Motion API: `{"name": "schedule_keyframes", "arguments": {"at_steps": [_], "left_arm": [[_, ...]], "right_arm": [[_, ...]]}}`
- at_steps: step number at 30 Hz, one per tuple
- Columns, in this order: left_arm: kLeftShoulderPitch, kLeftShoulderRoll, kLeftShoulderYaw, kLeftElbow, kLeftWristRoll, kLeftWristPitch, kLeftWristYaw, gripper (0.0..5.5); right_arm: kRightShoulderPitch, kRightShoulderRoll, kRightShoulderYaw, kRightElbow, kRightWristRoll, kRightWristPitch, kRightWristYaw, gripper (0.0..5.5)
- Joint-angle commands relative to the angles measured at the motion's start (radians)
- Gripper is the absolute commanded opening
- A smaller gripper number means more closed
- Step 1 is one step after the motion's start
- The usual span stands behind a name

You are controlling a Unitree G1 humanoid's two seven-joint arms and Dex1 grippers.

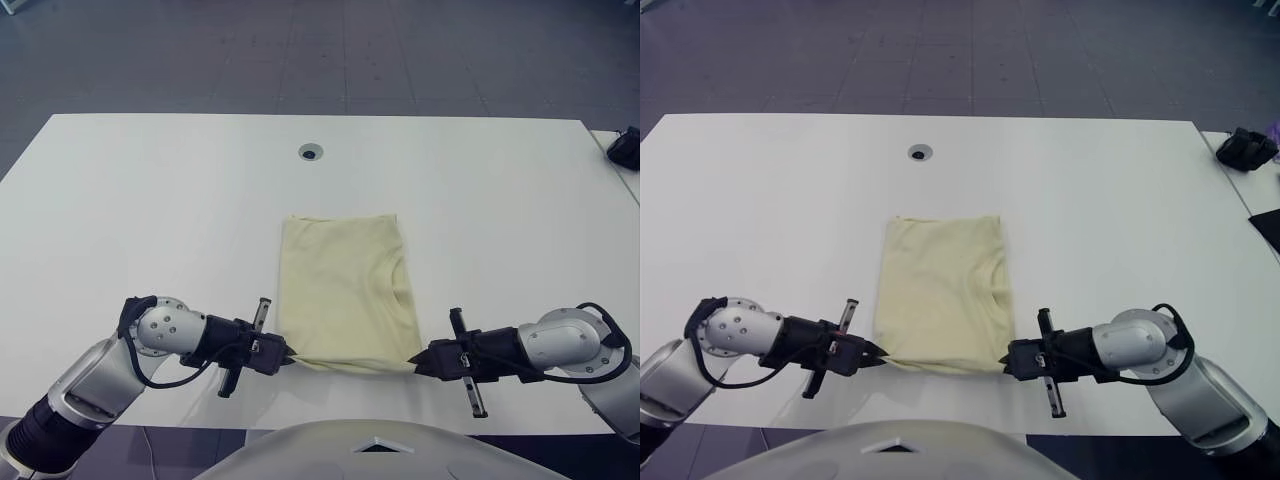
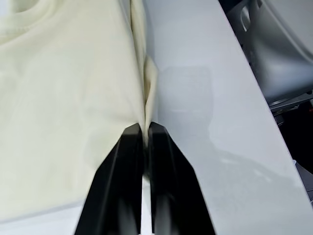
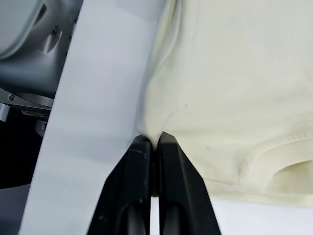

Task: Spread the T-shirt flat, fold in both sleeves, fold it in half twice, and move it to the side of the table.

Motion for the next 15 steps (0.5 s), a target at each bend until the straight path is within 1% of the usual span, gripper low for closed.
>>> {"name": "schedule_keyframes", "arguments": {"at_steps": [1,4,8,13,15], "left_arm": [[-0.119,-0.011,0.065,0.028,-0.131,0.072,-0.034,0.00],[-0.228,-0.008,0.102,0.091,-0.187,0.091,-0.058,0.00],[-0.384,-0.017,0.112,0.206,-0.211,0.085,-0.094,0.00],[-0.547,-0.067,0.059,0.404,-0.169,0.024,-0.130,0.00],[-0.605,-0.102,0.028,0.500,-0.141,-0.011,-0.140,0.00]], "right_arm": [[-0.151,0.016,-0.082,-0.016,0.170,0.150,0.004,0.01],[-0.290,0.020,-0.108,0.036,0.254,0.213,0.015,0.01],[-0.461,0.031,-0.087,0.162,0.293,0.241,0.040,0.01],[-0.606,0.074,0.024,0.408,0.215,0.170,0.091,0.01],[-0.669,0.110,0.067,0.532,0.173,0.131,0.109,0.01]]}}
